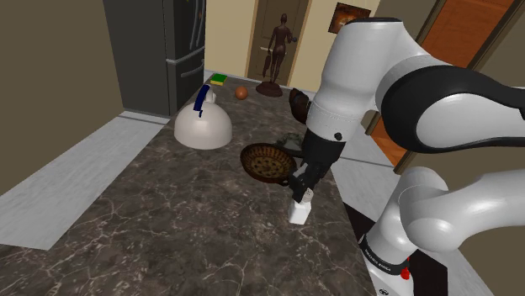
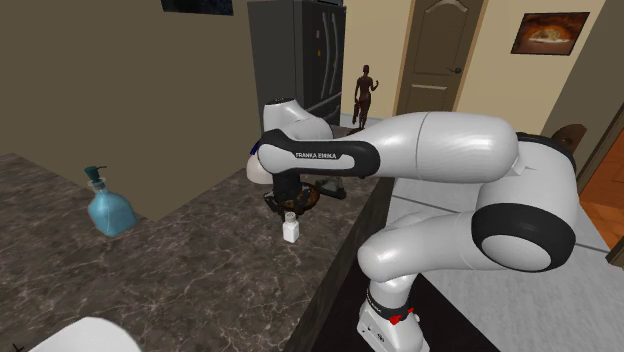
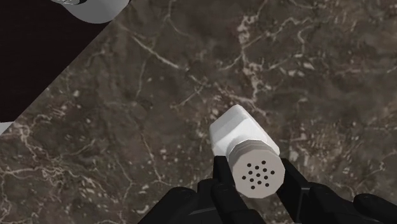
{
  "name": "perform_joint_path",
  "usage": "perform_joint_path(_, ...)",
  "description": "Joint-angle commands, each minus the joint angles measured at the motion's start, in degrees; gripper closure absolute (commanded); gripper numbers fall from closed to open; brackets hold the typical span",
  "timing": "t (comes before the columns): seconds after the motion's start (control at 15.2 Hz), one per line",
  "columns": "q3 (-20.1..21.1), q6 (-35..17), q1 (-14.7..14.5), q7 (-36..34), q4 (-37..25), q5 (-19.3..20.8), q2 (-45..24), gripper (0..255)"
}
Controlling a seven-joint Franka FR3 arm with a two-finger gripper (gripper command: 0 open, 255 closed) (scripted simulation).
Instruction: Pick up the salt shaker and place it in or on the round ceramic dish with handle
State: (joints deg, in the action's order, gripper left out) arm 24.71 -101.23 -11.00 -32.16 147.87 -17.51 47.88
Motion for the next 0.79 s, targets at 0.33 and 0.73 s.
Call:
perform_joint_path(0.33, 0.01, 0.00, 0.00, 0.00, 0.01, 0.00, -0.01, 255)
perform_joint_path(0.73, -1.05, 3.72, 0.40, -0.13, -3.71, 0.97, 0.00, 255)
